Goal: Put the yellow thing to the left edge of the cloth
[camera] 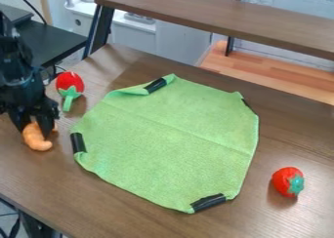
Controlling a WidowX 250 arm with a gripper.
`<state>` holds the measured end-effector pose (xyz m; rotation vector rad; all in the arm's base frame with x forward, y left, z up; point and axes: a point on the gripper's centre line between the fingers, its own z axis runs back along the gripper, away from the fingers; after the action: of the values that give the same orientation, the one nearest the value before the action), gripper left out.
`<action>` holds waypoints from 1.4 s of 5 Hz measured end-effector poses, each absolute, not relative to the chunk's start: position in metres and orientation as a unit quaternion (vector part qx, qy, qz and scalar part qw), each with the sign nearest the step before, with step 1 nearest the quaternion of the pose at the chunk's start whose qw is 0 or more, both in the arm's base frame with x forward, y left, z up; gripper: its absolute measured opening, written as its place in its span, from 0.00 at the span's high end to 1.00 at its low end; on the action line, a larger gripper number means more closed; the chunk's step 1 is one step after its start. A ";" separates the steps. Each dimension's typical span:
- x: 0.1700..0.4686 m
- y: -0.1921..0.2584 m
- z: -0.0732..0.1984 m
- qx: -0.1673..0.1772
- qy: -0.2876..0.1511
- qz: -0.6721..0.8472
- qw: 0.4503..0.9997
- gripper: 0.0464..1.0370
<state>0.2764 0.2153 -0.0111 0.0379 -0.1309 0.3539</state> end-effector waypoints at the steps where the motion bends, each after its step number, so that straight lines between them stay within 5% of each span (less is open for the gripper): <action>1: 0.285 0.213 0.021 -0.007 -0.072 0.210 0.975 0.42; 2: 0.288 0.205 0.038 -0.024 -0.064 0.236 0.969 0.42; 5: 0.316 0.145 0.025 -0.021 -0.064 0.265 0.962 0.42; 6: 0.327 0.130 0.023 -0.024 -0.078 0.278 0.957 0.34; 7: 0.330 0.125 0.012 -0.031 -0.073 0.298 0.951 0.10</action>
<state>0.3301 0.1252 0.0120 -0.0622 -0.1493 0.6055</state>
